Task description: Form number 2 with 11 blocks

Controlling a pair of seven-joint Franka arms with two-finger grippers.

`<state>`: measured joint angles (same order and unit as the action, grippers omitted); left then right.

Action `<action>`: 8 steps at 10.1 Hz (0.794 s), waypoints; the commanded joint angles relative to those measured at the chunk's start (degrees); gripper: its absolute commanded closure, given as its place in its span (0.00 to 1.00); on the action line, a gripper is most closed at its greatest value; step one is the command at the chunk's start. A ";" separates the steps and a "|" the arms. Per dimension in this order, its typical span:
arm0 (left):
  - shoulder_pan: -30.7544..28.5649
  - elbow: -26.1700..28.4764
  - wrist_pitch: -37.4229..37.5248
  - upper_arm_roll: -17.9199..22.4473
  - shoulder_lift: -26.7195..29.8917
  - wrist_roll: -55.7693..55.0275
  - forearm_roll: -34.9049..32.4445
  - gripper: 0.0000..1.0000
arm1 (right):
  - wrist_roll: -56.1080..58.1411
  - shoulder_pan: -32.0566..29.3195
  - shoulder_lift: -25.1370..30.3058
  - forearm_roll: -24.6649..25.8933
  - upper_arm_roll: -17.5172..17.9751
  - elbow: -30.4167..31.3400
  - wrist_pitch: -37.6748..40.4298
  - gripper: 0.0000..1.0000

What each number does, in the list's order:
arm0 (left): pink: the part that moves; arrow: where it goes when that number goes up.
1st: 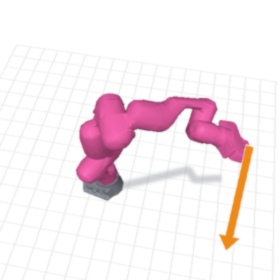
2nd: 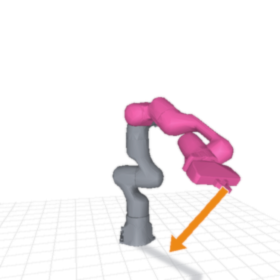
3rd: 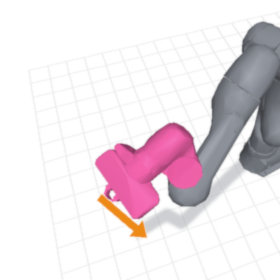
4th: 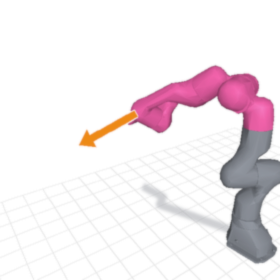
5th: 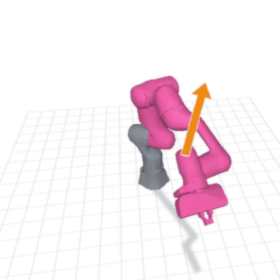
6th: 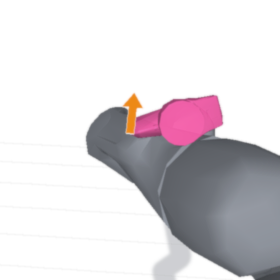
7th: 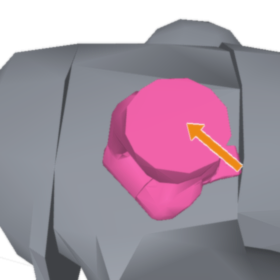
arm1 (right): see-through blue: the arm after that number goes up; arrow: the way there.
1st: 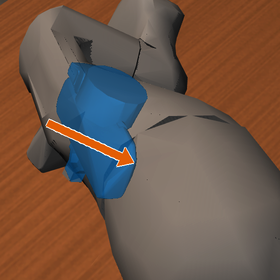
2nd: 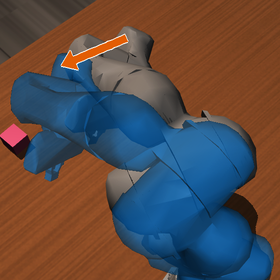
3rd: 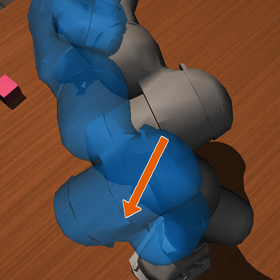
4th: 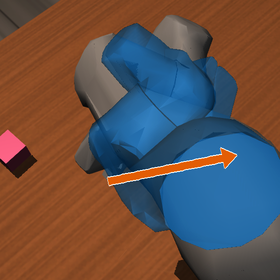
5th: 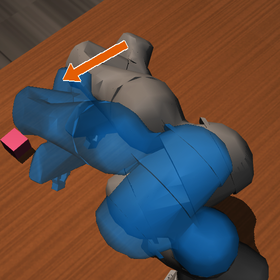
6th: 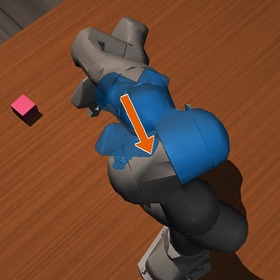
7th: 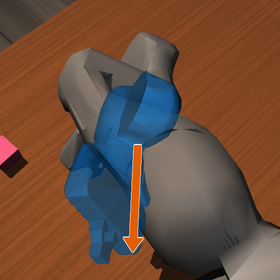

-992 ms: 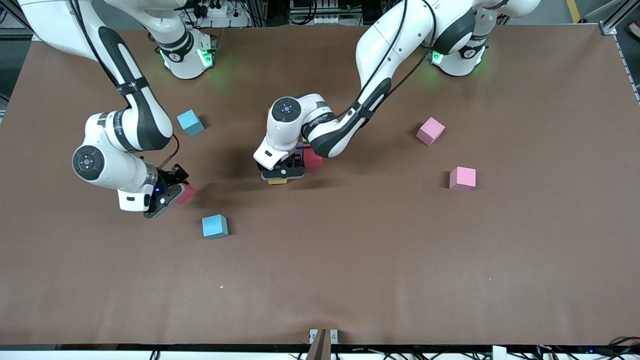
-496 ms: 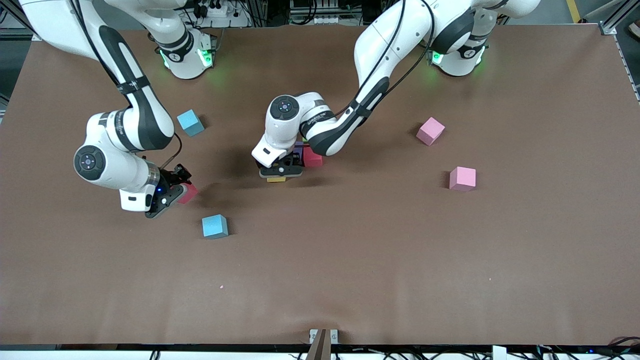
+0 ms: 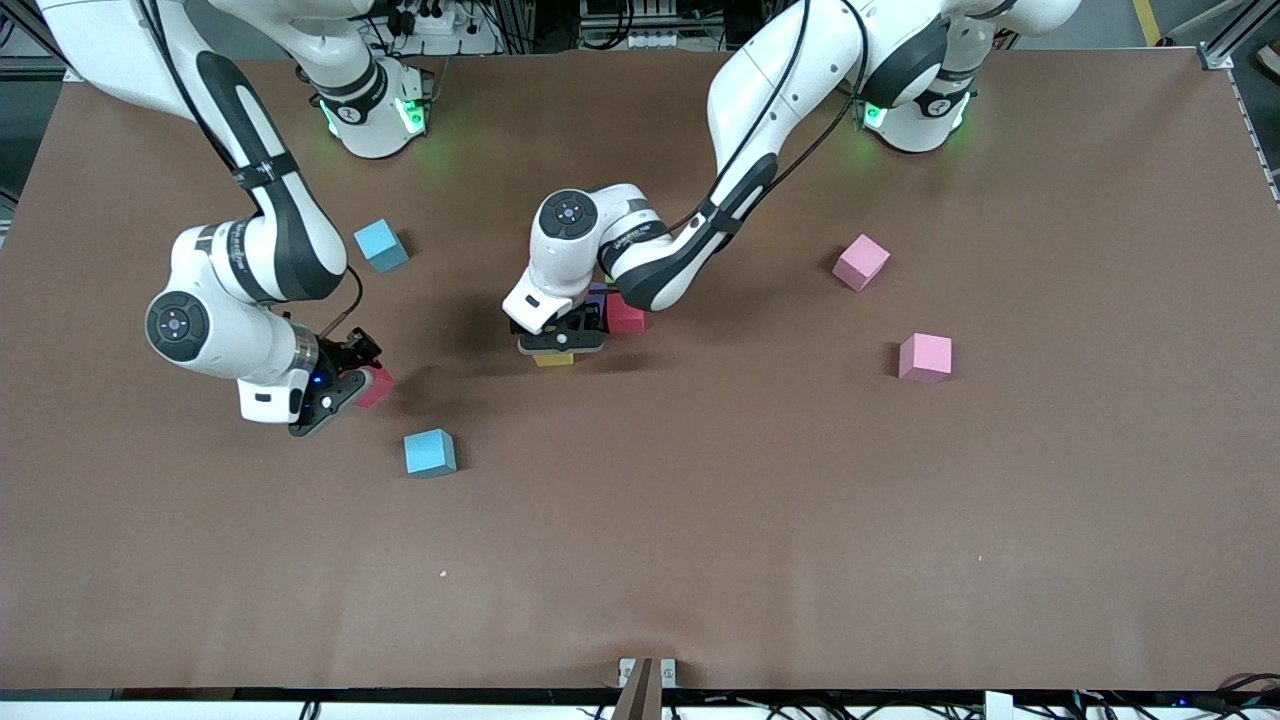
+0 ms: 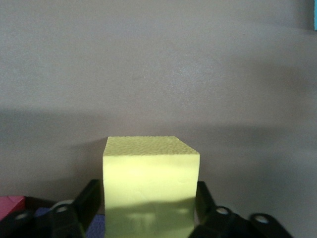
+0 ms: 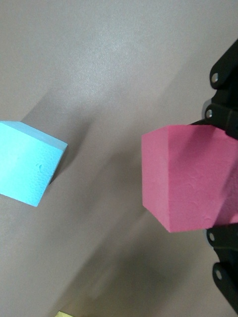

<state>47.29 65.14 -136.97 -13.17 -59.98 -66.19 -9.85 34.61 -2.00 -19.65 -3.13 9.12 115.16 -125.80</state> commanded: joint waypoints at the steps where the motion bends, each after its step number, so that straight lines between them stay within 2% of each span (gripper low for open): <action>1: 0.26 -0.89 -0.23 0.60 0.21 0.62 -0.52 0.00 | 0.81 -0.54 0.67 -0.74 0.29 -0.29 1.09 0.66; 6: -1.23 -0.89 3.45 0.60 4.68 -0.52 0.70 0.00 | -0.94 0.68 0.76 -0.74 1.34 -3.71 3.63 0.66; 8: -3.51 -0.19 7.30 0.16 7.67 -0.69 1.67 0.00 | -5.23 4.01 0.50 -0.74 1.25 -5.29 4.42 0.66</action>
<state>45.23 63.31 -133.11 -12.93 -55.47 -66.55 -9.32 32.73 -0.33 -19.65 -3.24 10.43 111.05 -122.80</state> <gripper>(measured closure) 0.000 0.392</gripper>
